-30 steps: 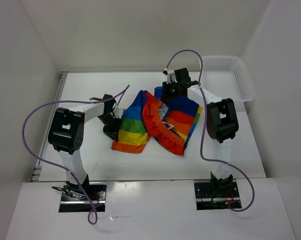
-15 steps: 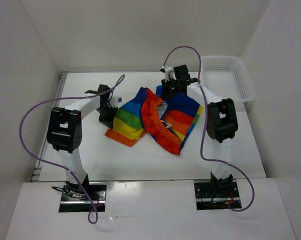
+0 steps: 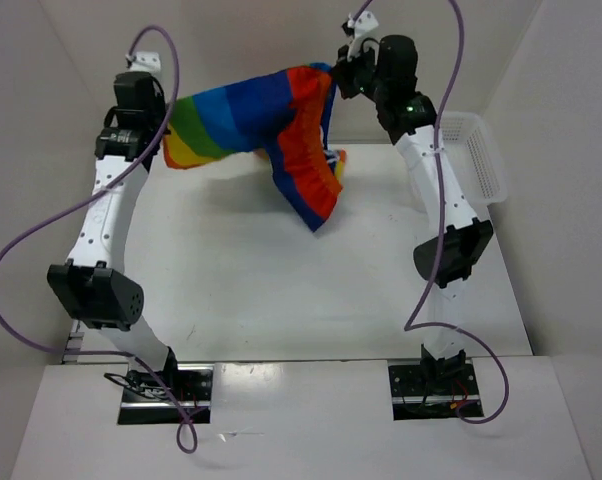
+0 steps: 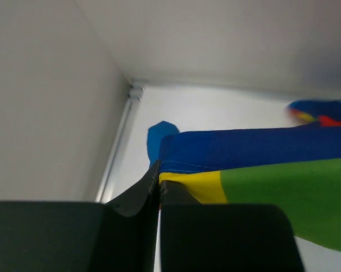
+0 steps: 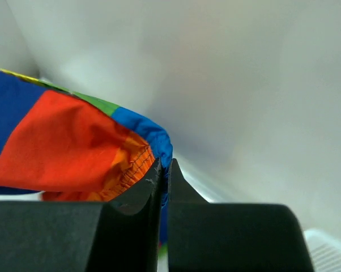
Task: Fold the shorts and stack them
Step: Flatten the shorts out, then fold the shorts
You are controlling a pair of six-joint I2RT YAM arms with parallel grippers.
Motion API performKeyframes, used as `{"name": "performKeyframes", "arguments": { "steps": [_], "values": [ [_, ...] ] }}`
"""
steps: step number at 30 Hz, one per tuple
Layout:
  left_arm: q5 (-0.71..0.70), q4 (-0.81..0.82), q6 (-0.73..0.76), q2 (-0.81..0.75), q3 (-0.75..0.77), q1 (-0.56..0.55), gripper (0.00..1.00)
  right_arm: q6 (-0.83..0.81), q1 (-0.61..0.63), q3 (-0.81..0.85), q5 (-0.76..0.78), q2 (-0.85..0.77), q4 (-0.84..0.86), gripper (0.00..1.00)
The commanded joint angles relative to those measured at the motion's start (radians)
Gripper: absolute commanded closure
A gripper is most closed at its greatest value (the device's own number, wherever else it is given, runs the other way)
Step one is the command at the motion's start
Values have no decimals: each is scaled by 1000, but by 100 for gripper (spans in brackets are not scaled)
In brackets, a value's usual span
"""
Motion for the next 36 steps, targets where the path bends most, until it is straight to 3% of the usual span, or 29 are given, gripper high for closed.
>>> {"name": "performKeyframes", "arguments": {
  "steps": [1,5,10,13,16,22,26,29,32,35,36],
  "values": [
    [-118,62,4,-99,56,29,100,-65,8,115,102,-111,6,100],
    [-136,85,4,-237,-94,29,100,-131,8,-26,79,-237,-30,100],
    [-149,68,4,-381,-302,29,100,-195,8,-472,50,-438,-43,100],
    [-48,-32,4,-470,-436,2,100,-286,8,-667,-31,-539,-100,100],
    [81,-150,4,-563,-586,-34,100,-463,8,-1007,-105,-636,-180,100],
    [284,-329,4,-735,-818,-83,100,-676,50,-1397,-79,-824,-284,100],
    [492,-437,4,-838,-896,-121,97,-717,97,-1470,-93,-920,-361,100],
    [584,-464,4,-826,-907,-130,96,-729,180,-1482,-124,-969,-459,100],
    [563,-475,4,-759,-907,-150,96,-711,254,-1507,-124,-1026,-485,100],
    [490,-395,4,-704,-878,-172,97,-558,266,-1490,-121,-1026,-415,100],
    [398,-341,4,-687,-855,-172,98,-483,266,-1464,-111,-1015,-363,100]
  ]
}}
